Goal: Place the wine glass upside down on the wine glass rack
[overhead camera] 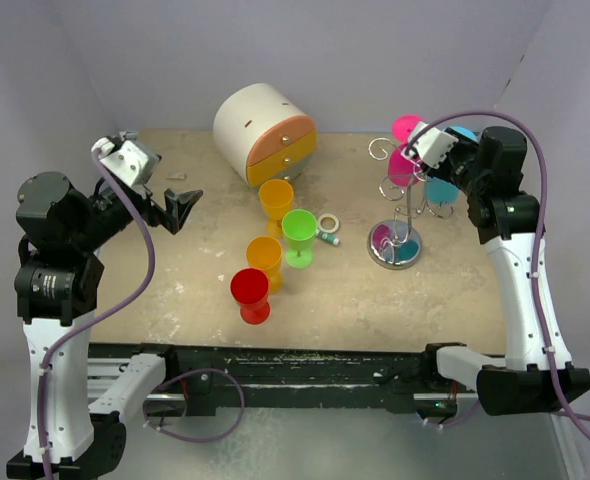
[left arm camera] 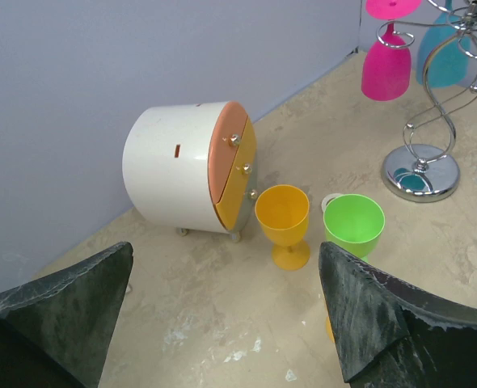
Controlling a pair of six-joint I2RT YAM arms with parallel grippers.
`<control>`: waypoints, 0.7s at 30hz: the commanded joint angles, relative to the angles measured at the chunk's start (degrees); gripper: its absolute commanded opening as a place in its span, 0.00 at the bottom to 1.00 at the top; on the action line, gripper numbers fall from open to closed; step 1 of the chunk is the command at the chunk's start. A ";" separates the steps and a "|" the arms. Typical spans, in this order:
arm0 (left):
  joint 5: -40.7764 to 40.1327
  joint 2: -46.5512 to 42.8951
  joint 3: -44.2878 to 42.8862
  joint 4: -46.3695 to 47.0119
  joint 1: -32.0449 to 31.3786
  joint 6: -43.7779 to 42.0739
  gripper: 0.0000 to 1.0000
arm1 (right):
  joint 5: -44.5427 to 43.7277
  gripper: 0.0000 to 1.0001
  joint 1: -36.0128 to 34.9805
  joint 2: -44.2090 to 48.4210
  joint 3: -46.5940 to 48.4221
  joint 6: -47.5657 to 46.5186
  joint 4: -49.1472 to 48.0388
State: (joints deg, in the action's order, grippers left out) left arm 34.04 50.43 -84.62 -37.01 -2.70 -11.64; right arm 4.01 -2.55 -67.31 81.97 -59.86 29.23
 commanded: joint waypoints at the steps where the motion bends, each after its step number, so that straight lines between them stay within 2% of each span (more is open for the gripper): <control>1: -2.17 -0.15 0.65 2.05 0.33 -0.96 0.99 | -0.31 0.44 0.08 3.04 0.57 4.72 -3.95; 5: -2.96 1.94 -0.60 -1.02 0.33 -2.27 0.99 | -3.40 0.46 0.09 4.94 1.11 7.59 -6.07; 10: -1.80 6.01 -1.01 -6.80 0.24 -4.99 0.99 | -11.86 0.51 0.09 7.71 0.92 9.83 -10.09; 13: 1.22 6.90 1.20 -8.18 0.15 -7.11 0.99 | -14.46 0.62 0.09 8.86 1.33 10.49 -10.96; 16: 3.51 7.34 3.94 -8.40 -0.21 -8.58 0.99 | -14.27 0.68 0.09 9.49 1.97 13.22 -9.71; 21: 5.28 9.22 7.62 -11.82 -3.33 -12.47 0.93 | -10.35 0.82 0.09 9.96 5.69 20.52 -5.97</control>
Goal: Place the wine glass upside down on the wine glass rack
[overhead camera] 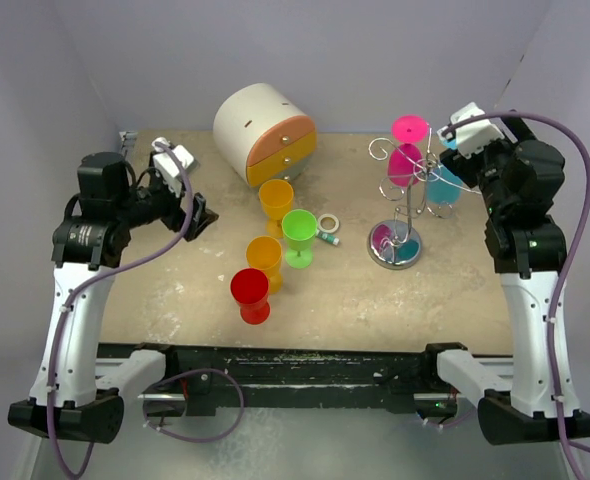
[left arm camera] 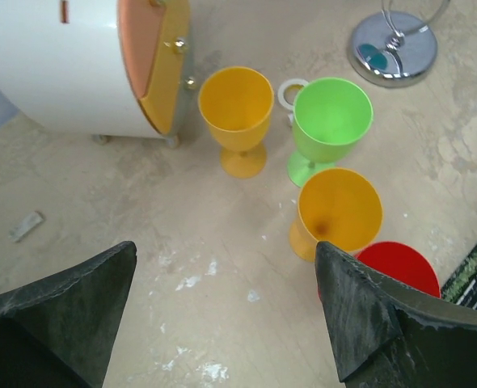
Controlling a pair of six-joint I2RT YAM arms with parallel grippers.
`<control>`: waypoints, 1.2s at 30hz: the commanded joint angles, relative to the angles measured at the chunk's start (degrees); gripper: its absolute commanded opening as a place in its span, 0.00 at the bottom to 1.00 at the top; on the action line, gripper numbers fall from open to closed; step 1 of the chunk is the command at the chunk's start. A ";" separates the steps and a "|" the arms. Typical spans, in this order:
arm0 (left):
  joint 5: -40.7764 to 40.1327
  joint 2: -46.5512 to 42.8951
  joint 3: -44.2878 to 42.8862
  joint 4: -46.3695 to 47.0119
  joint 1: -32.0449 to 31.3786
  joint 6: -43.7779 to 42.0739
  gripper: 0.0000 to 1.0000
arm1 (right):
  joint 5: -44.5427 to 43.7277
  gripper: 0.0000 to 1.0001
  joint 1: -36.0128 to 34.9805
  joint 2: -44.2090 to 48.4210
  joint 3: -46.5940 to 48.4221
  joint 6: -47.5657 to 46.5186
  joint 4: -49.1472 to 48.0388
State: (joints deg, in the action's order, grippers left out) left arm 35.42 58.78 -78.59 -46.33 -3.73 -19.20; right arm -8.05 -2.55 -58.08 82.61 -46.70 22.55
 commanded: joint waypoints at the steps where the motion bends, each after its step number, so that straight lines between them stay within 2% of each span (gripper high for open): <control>1: 4.52 1.23 2.27 -3.84 -3.20 -6.27 0.93 | 3.69 0.82 0.09 0.82 6.09 8.47 2.28; 7: 3.25 2.40 7.56 -7.80 -11.35 -10.24 0.90 | 16.25 0.83 0.06 1.81 8.71 10.60 8.36; 12: -0.42 3.64 11.83 -6.34 -18.88 -11.03 0.87 | 17.26 0.84 0.26 1.66 8.03 10.72 8.45; 17: -6.27 5.77 15.53 -5.72 -24.03 -12.77 0.79 | 16.20 0.84 0.26 1.92 6.69 10.01 8.31; 26: -11.38 7.65 18.03 -6.25 -26.71 -15.06 0.63 | 15.70 0.86 0.23 1.92 5.37 9.48 7.87; 31: -13.09 8.30 18.63 -8.50 -26.86 -16.93 0.45 | 15.58 0.87 0.26 1.88 4.58 9.21 7.91; 36: -14.79 7.86 18.14 -12.37 -26.86 -19.74 0.33 | 14.45 0.87 0.26 1.75 4.08 8.83 7.60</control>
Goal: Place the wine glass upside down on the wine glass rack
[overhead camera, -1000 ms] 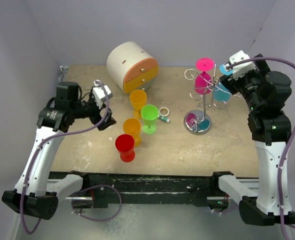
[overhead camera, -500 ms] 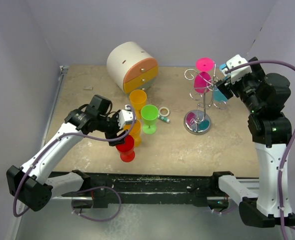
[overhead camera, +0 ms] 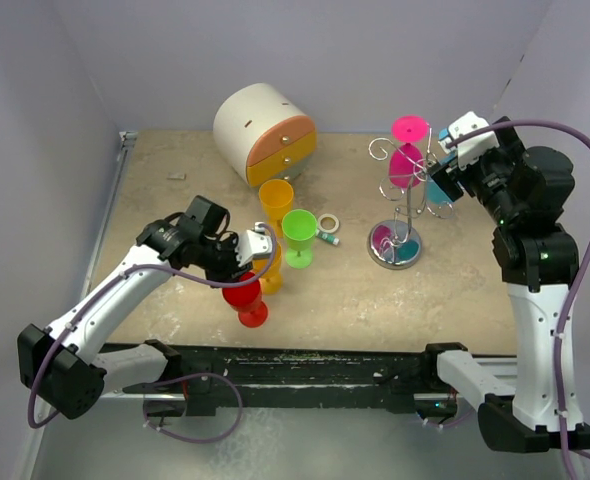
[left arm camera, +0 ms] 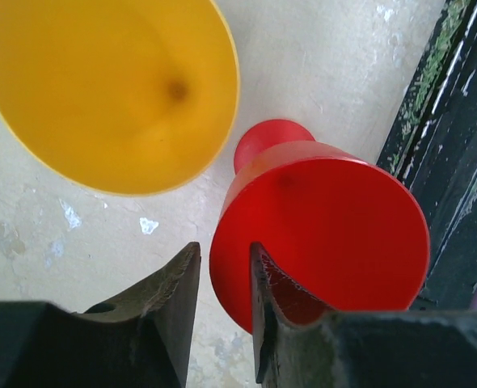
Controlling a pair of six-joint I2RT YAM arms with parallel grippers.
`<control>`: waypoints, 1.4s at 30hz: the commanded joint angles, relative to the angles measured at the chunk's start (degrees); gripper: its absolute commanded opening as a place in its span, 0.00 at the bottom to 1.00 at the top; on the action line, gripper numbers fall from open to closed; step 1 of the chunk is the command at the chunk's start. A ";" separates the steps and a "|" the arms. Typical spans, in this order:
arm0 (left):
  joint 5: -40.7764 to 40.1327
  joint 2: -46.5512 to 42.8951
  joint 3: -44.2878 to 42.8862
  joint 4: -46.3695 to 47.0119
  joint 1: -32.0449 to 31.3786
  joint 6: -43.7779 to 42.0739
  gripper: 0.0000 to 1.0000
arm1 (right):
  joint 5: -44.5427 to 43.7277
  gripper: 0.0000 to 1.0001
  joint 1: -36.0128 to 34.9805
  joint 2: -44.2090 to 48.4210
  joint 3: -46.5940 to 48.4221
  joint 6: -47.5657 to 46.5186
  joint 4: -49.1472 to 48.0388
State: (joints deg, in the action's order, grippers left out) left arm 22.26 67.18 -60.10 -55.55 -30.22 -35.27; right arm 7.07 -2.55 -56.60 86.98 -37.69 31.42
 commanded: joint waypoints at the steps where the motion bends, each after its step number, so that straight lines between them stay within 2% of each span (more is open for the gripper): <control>1: -2.18 -0.82 -0.45 -3.80 -0.37 -4.18 0.31 | -0.78 0.87 0.26 0.21 -0.27 -0.19 -1.27; 9: -5.91 -3.13 -0.90 -9.21 -0.37 -7.15 0.08 | -0.87 0.88 0.26 0.00 -0.47 -0.34 -1.17; 14: -7.72 -4.34 -2.55 -12.09 -0.37 -7.28 0.00 | -1.22 0.88 0.35 -0.42 -0.08 -0.46 -1.01; 20: -9.83 -5.78 -4.77 -15.66 -0.37 -6.15 0.00 | -1.35 0.88 0.35 -0.95 0.21 -0.70 -0.60; 26: -17.13 -6.14 -7.00 -16.97 1.46 -5.40 0.00 | -2.85 0.91 0.43 -1.98 0.53 -0.07 -1.40; 31: -21.01 -6.69 -11.72 -13.42 3.51 -1.06 0.00 | -3.97 0.94 0.56 -1.99 0.23 0.64 -2.14; 42: -19.00 -9.27 -23.08 -4.86 12.67 9.68 0.00 | -1.65 0.97 1.31 -0.87 -2.84 0.25 -3.29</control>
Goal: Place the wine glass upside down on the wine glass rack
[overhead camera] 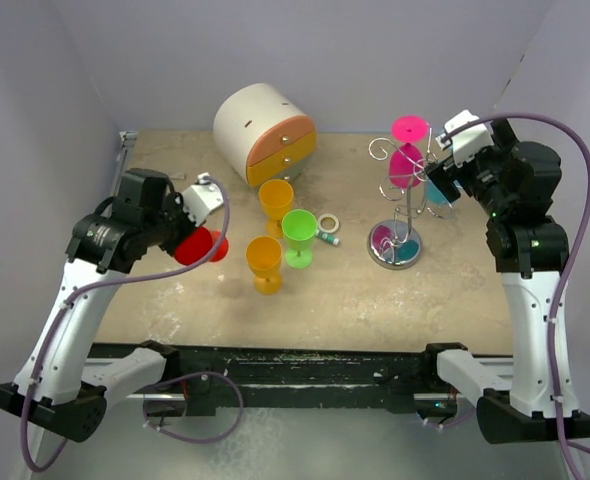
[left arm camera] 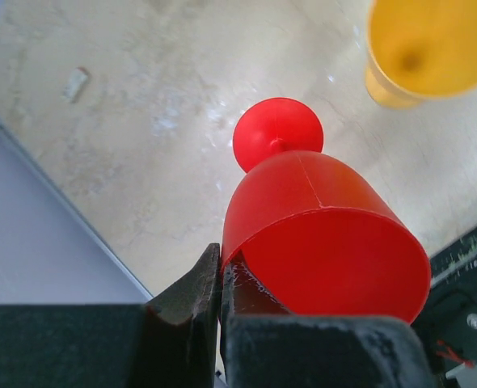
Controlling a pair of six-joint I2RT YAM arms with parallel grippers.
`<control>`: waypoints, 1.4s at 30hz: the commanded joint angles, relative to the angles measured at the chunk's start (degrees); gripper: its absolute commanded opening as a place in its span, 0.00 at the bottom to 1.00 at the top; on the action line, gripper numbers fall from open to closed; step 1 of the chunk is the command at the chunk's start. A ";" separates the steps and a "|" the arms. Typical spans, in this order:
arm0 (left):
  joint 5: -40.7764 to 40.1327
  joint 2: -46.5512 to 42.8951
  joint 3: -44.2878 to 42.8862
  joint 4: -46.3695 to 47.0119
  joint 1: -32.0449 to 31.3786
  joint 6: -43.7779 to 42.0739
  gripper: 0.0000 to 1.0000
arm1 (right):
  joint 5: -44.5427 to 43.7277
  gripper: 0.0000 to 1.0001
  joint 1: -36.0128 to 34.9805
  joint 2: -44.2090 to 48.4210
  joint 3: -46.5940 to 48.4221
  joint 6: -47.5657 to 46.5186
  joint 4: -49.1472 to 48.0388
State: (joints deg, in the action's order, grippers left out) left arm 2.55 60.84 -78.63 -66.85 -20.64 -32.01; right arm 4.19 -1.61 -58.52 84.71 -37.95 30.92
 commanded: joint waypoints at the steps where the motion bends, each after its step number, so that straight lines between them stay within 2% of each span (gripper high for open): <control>1: 1.17 -3.48 -5.35 7.15 3.93 7.38 0.00 | 1.26 0.97 0.38 1.31 -0.70 1.01 -3.17; 8: 3.57 -4.24 -11.31 11.09 5.70 12.39 0.00 | 9.03 0.98 0.38 1.74 2.81 6.14 -1.90; 15: 8.70 -7.05 -11.85 23.66 5.70 18.30 0.00 | 26.17 0.99 0.38 1.35 7.10 7.38 1.26; 18: 11.55 -7.04 -12.56 28.46 5.70 22.10 0.00 | 36.91 0.94 0.38 -0.14 6.19 16.54 -4.49; 22: 18.54 -4.60 -14.94 31.22 5.73 28.31 0.00 | 46.57 0.91 0.14 -3.23 1.17 38.81 -20.88; 24: 22.59 -4.10 -14.16 33.34 5.70 31.21 0.00 | 45.94 0.90 -1.08 -4.92 0.11 44.69 -26.09; 30: 31.33 -1.35 -12.73 38.30 5.70 37.41 0.00 | 38.70 0.89 -10.42 -10.28 1.34 47.25 -27.57; 35: 33.00 1.10 -11.95 41.27 5.70 39.66 0.00 | 38.22 0.86 -15.08 -15.11 0.56 54.98 -32.63; 42: 33.01 2.07 -10.72 42.50 5.72 40.01 0.00 | 36.04 0.77 -21.23 -18.53 2.01 54.91 -32.06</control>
State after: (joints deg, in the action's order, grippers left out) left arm 33.65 63.55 -89.41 -29.19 -15.38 6.28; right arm 41.65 -20.05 -76.90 84.86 14.66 2.57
